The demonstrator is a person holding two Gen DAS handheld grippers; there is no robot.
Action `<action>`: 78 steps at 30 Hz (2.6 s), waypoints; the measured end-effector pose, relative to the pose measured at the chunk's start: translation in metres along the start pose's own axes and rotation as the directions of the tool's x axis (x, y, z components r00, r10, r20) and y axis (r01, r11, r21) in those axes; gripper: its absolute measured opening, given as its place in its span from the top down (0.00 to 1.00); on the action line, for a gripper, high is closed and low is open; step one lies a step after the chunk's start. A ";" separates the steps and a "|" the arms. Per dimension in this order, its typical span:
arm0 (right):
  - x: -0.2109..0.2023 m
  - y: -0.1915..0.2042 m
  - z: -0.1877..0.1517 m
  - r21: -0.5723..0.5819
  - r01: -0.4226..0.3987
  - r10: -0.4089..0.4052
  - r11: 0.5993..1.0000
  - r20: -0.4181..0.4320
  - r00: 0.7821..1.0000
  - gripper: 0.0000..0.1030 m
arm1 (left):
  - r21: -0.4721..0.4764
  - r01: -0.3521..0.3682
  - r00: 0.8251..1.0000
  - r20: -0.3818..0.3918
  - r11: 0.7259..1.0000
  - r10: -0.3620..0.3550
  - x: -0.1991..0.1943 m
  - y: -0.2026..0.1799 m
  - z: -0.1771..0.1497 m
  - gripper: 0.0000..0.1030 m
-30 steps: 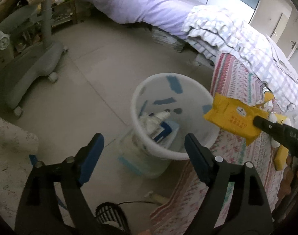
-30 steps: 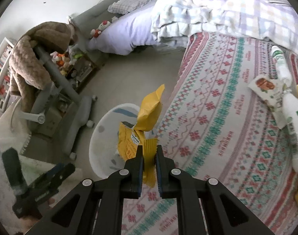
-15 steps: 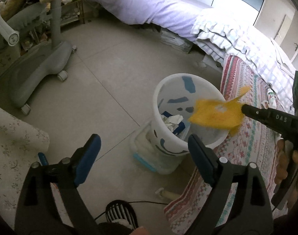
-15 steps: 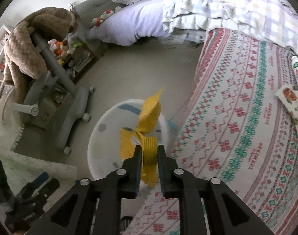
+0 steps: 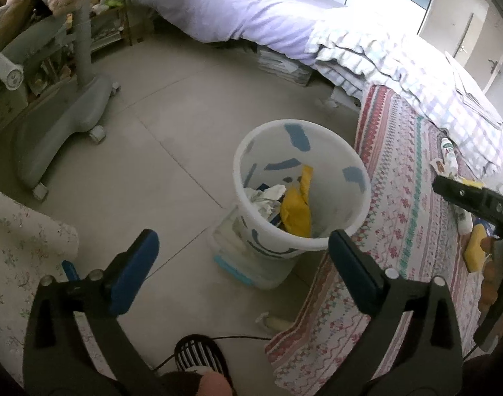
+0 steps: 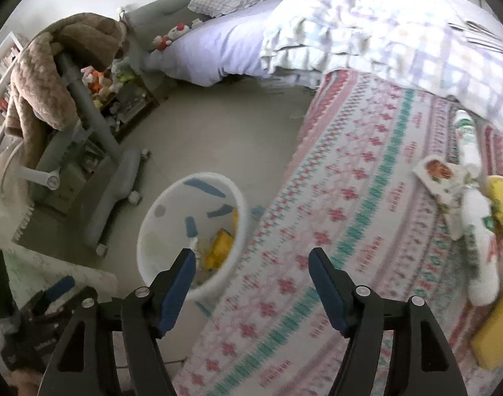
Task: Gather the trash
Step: 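Carry the tissue and yellow wrapper to the wastebasket and release both, then grasp the yellow sponge with the right tool, then grasp the white bottle with the left tool and lift it while the right tool holds the sponge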
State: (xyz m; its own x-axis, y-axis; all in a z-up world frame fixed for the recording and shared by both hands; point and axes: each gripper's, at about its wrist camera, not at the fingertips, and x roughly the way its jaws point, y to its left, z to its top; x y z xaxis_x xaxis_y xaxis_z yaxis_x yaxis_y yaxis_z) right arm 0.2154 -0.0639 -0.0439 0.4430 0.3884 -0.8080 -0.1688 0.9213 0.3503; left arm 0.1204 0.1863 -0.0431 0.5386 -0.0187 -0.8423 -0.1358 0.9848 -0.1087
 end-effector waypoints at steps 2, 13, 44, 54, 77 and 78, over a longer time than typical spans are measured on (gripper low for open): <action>-0.008 -0.009 -0.005 0.002 0.011 -0.011 1.000 -0.003 1.000 0.24 | 0.007 0.004 1.000 0.003 1.000 -0.004 -0.002 -0.006 0.000 0.01; -0.059 -0.076 -0.031 0.040 0.150 -0.149 0.988 -0.017 0.989 0.19 | 0.055 0.044 0.999 -0.028 0.997 -0.042 -0.003 -0.050 -0.003 0.01; -0.071 -0.228 -0.067 0.387 0.387 -0.371 0.837 -0.118 0.921 0.19 | 0.145 0.100 0.992 -0.096 0.984 -0.087 0.016 -0.164 -0.003 0.01; -0.105 -0.223 -0.065 0.343 0.341 -0.350 0.875 -0.037 0.936 0.37 | 0.180 0.119 0.990 -0.096 0.977 -0.102 0.017 -0.197 -0.007 0.01; -0.184 -0.303 -0.067 0.429 0.318 -0.381 0.846 0.068 0.922 0.36 | 0.190 0.265 0.963 -0.091 0.945 -0.252 0.056 -0.339 -0.018 0.11; -0.186 -0.306 -0.067 0.434 0.315 -0.380 0.844 0.070 0.922 0.36 | 0.184 0.276 0.961 -0.088 0.944 -0.264 0.058 -0.342 -0.018 0.15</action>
State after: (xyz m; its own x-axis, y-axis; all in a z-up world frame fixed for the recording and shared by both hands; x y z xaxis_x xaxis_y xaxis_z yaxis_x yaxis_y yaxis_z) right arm 0.1259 -0.4171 -0.0331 0.5343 0.0069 -0.8453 0.3795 0.8916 0.2471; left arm 0.1832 -0.1545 -0.0645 0.4799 -0.2927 -0.8271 0.1731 0.9558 -0.2378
